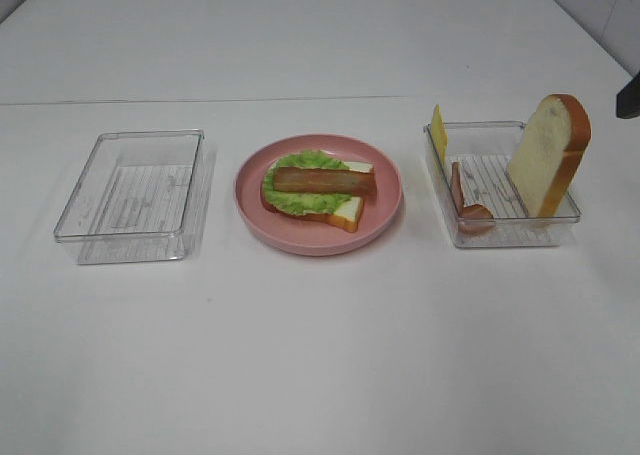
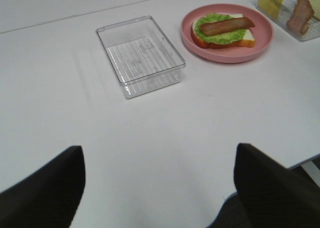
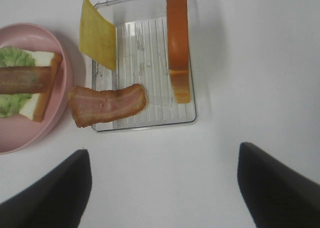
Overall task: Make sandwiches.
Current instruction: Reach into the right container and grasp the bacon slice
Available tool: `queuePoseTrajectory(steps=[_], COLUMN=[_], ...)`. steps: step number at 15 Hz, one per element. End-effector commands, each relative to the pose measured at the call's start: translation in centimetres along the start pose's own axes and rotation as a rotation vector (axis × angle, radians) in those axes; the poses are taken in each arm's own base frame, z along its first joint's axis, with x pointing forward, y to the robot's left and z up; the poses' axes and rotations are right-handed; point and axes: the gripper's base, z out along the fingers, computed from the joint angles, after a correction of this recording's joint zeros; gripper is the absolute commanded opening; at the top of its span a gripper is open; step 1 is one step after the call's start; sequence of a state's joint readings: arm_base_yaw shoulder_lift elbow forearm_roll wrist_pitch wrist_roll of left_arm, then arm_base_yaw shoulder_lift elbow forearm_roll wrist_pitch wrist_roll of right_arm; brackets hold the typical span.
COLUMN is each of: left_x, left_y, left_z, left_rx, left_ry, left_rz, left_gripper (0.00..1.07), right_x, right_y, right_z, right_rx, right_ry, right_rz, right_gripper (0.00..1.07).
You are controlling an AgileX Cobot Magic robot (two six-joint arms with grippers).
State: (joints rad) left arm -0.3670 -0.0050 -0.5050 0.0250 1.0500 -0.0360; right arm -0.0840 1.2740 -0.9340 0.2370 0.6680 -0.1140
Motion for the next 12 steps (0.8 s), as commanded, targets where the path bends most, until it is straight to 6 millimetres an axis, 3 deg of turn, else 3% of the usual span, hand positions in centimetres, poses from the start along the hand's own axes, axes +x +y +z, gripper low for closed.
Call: queuePoseTrajectory(steps=[1, 3, 5, 6, 8, 10, 12], left_x=[0.2, 0.2, 0.2, 0.2, 0.2, 0.2, 0.2], left_y=[0.0, 0.0, 0.0, 0.0, 0.0, 0.0, 0.0], left_z=[-0.1, -0.1, -0.1, -0.1, -0.1, -0.1, -0.1], left_rx=[0.0, 0.0, 0.0, 0.0, 0.0, 0.0, 0.0], left_ry=[-0.018, -0.018, -0.018, -0.018, -0.018, -0.018, -0.018], left_rz=[0.002, 0.002, 0.002, 0.002, 0.002, 0.002, 0.002], left_gripper=[0.78, 0.78, 0.78, 0.78, 0.78, 0.78, 0.78], right_x=[-2.3, -4.0, -4.9, -5.3, -5.6, -5.7, -6.3], right_y=[0.2, 0.8, 3.2, 5.5, 8.3, 10.3, 10.9], right_z=[1.2, 2.0, 2.8, 3.8, 6.0, 8.5, 11.3], right_rx=[-0.039, -0.08, -0.103, -0.119, -0.14, -0.144, -0.126], right_ry=[0.131, 0.199, 0.219, 0.24, 0.294, 0.38, 0.449], right_rz=[0.015, 0.024, -0.061, -0.084, -0.106, -0.126, -0.102], right_gripper=[0.76, 0.76, 0.76, 0.76, 0.76, 0.76, 0.76])
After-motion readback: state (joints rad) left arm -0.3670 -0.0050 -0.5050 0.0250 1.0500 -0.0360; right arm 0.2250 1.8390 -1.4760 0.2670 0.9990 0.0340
